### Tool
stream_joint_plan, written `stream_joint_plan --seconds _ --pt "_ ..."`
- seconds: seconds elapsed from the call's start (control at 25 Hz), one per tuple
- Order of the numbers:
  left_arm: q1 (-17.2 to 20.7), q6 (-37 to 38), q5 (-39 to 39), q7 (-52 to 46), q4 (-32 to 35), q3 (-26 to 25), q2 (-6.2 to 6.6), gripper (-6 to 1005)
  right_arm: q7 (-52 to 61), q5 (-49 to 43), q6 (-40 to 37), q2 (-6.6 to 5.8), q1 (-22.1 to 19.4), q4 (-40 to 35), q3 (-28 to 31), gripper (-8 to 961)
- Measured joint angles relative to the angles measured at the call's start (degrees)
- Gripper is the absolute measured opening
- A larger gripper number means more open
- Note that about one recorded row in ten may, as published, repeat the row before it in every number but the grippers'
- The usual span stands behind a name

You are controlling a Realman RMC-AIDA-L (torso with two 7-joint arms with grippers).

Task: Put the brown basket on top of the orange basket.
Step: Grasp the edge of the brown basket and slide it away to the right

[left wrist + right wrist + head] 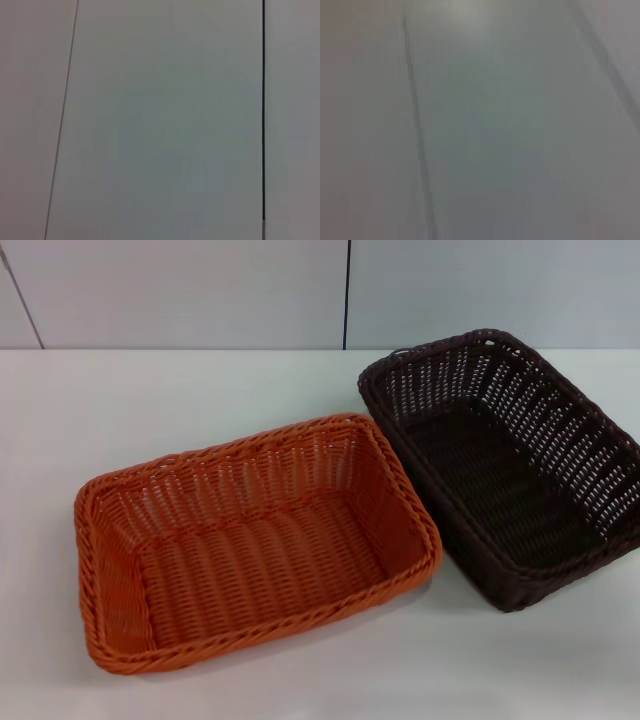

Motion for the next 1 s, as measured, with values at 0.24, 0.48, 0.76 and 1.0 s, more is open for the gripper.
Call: stream_joint_plan --seconds 0.24,0.48,0.76,1.0 --pt "-0.2 -1.6 -0.1 -0.1 0.2 -0.1 0.01 782 19.6 -21.6 20.8 1.20 -2.3 -27.0 0.3 816" --pt "-1.4 -3.5 -0.2 -0.1 0.7 -0.4 0.05 782 44.3 -43.0 28.2 1.48 -1.4 -42.6 0.6 816" --pt "-2.2 -5.9 -0.2 -0.1 0.7 -1.2 0.04 781 73.3 -69.4 25.2 0.83 1.2 -56.9 3.4 816" --pt "-3.0 -7.4 -0.4 -0.2 0.7 -1.3 0.04 781 87.1 -84.5 14.0 -0.53 6.7 -62.6 7.8 816"
